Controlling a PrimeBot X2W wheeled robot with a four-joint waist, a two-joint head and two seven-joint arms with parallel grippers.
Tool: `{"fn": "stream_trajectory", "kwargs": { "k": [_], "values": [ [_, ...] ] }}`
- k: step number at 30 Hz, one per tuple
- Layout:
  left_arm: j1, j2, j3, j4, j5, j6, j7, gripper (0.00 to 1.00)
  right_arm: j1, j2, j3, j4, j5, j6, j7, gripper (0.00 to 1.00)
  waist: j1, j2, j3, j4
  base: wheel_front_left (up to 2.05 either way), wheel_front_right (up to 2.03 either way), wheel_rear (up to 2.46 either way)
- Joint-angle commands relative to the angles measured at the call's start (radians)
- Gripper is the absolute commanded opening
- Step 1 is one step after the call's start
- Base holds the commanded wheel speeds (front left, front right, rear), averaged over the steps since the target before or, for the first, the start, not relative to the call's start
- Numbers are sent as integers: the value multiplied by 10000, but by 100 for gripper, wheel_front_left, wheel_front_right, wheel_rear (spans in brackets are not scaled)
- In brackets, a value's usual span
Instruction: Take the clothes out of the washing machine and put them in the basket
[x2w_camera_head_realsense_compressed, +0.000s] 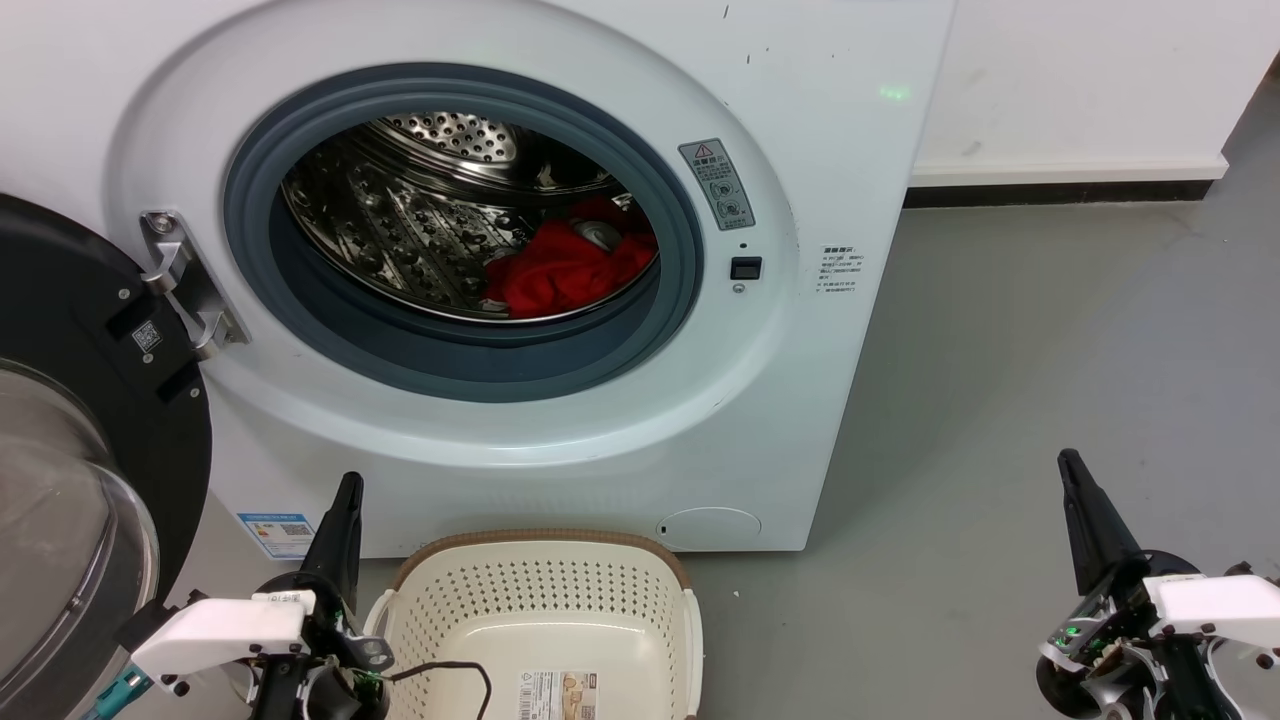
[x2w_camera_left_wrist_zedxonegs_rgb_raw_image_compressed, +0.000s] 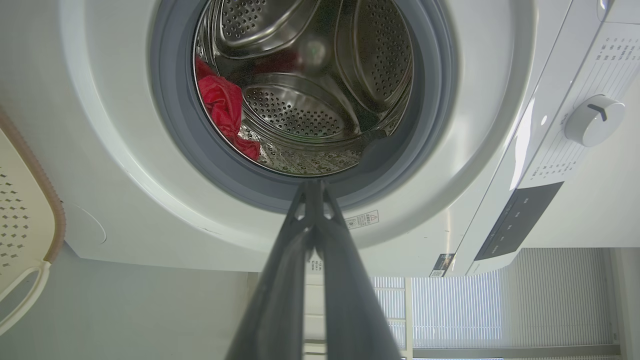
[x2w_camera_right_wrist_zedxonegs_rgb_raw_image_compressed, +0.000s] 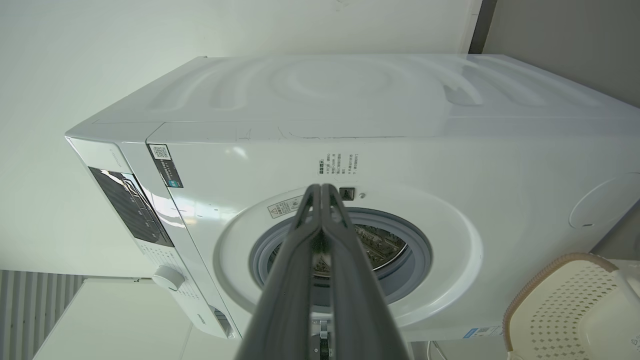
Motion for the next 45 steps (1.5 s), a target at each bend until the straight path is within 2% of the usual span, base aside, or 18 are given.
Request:
{"fn": "stream_trajectory", "kwargs": {
  "k": [1, 3, 4, 14, 20, 31, 45],
  "values": [
    [-59, -17, 20, -4, 14, -15, 22, 0, -142, 37, 5, 12, -44, 0, 17, 0, 0, -1, 0, 0, 0, 0, 0],
    [-59, -17, 20, -4, 14, -15, 22, 0, -142, 37, 5, 12, -44, 0, 17, 0, 0, -1, 0, 0, 0, 0, 0],
    [38, -6, -16, 92, -2, 2, -10, 100, 47, 2, 8, 89, 2, 0, -5, 100, 0, -1, -1, 0, 0, 0, 0],
    [11, -9, -421, -150, 62, 2, -437, 100, 213, 7, 415, -272, -274, 0, -435, 100, 0, -1, 1, -3, 0, 0, 0],
    [-41, -8, -542, -468, 645, 2, -729, 100, 298, 8, 551, -579, -888, 0, -721, 100, 0, -1, 9, 4, 0, 0, 0],
    [-125, -7, -471, -1058, 2720, 12, -1199, 100, 426, 10, 648, -1127, -3555, 0, -1190, 100, 0, -1, 61, -3, 0, 0, 0],
    [-125, -5, -814, -1425, 5869, 204, -1727, 100, 615, 12, 818, -1480, -6812, 0, -1646, 100, 0, -1, 88, 9, 0, 0, 0]
  ]
}}
